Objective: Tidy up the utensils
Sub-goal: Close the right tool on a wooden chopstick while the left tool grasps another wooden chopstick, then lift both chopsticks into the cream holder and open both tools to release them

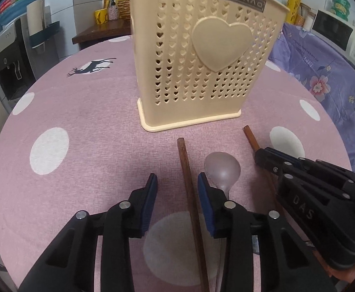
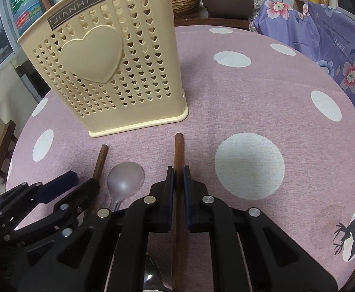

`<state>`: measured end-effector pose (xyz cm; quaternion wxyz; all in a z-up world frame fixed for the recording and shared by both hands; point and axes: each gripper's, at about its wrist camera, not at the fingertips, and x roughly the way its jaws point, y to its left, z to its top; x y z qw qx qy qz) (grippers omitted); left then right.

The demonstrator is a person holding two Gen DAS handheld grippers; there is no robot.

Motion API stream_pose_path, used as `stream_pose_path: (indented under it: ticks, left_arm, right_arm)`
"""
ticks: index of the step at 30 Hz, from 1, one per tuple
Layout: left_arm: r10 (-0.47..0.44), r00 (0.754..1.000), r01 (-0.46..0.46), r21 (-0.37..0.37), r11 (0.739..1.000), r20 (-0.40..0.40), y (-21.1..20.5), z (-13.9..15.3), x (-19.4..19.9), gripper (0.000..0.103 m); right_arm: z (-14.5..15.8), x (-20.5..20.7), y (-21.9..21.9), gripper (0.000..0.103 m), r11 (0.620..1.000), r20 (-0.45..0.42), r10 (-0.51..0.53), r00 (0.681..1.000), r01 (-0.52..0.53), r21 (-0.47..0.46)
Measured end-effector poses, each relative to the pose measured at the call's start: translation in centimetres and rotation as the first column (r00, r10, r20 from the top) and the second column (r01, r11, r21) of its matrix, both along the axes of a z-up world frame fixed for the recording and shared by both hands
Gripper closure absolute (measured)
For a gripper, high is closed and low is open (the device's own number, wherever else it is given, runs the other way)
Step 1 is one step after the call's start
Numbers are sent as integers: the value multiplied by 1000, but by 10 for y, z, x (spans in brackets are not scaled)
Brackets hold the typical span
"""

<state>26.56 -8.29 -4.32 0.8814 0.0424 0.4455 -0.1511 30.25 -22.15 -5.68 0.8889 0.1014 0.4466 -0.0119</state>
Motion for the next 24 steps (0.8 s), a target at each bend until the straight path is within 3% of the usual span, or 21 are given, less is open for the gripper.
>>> stream_pose_path:
  ticks: [8,12,19,24]
  left_arm:
    - [12,999,-15,89,996,35,-11,1,8,78]
    - [19,999,-24,109,994,49,-12,1,10,93]
    - [43,998,-45,42,998,37,2,1,12,94]
    - [64,997,-64,-8,998,48,10,9,10,95]
  right_arm:
    - [0,0,1,95,1000,1,-3,1000,3,-3]
    - [1,1,4,95,1000,0,4,1000,-4,-22]
    - [1,0,-5,95,999,9,17,1000,-17,36]
    - [16,-7,-10,95,998,84,12,996,-17,65]
